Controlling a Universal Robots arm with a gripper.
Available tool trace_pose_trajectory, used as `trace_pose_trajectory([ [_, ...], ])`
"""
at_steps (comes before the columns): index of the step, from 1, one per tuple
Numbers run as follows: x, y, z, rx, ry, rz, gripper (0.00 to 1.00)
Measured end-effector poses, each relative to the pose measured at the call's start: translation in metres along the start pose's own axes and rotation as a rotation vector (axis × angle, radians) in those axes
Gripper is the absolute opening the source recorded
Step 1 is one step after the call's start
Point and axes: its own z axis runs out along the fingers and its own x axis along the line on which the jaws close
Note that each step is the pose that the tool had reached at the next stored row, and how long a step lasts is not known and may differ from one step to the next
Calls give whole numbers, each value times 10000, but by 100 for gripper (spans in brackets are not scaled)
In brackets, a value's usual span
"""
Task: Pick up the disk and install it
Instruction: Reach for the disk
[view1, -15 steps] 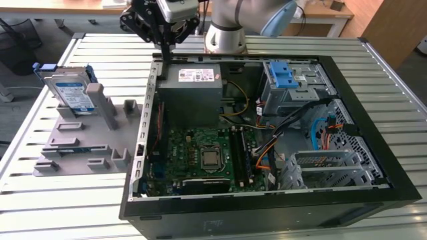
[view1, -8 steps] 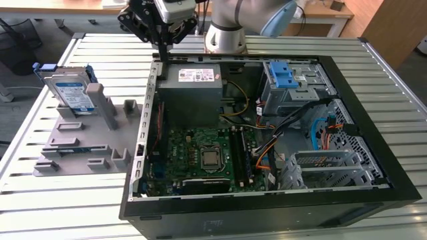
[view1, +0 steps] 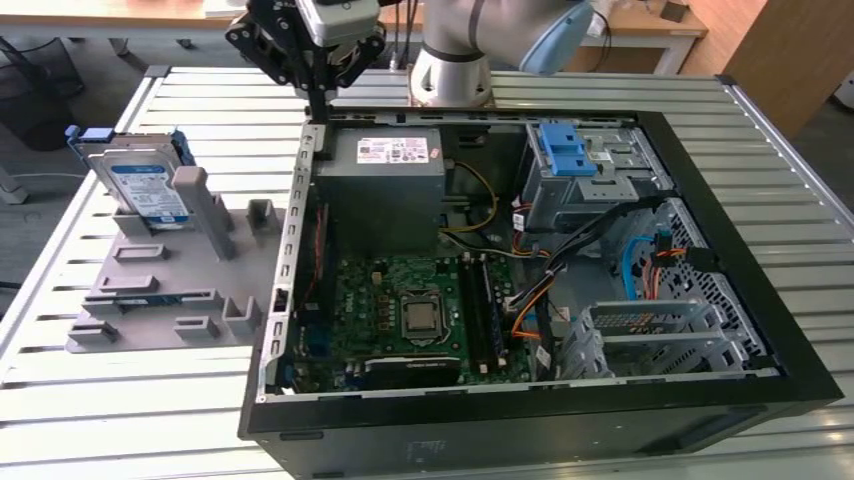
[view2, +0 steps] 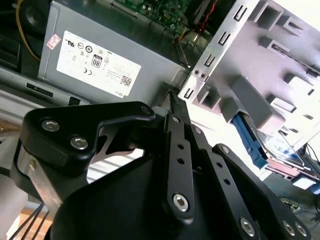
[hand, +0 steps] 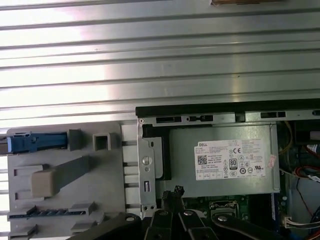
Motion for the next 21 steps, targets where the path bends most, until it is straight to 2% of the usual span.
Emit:
trace_pose_trajectory([
  [5, 120, -5, 4, -1, 0, 0, 11],
  [12, 283, 40, 12, -1, -1, -1, 11],
  [14, 305, 51, 13, -1, 0, 1, 11],
  [21, 310, 50, 13, -1, -1, 0, 11],
])
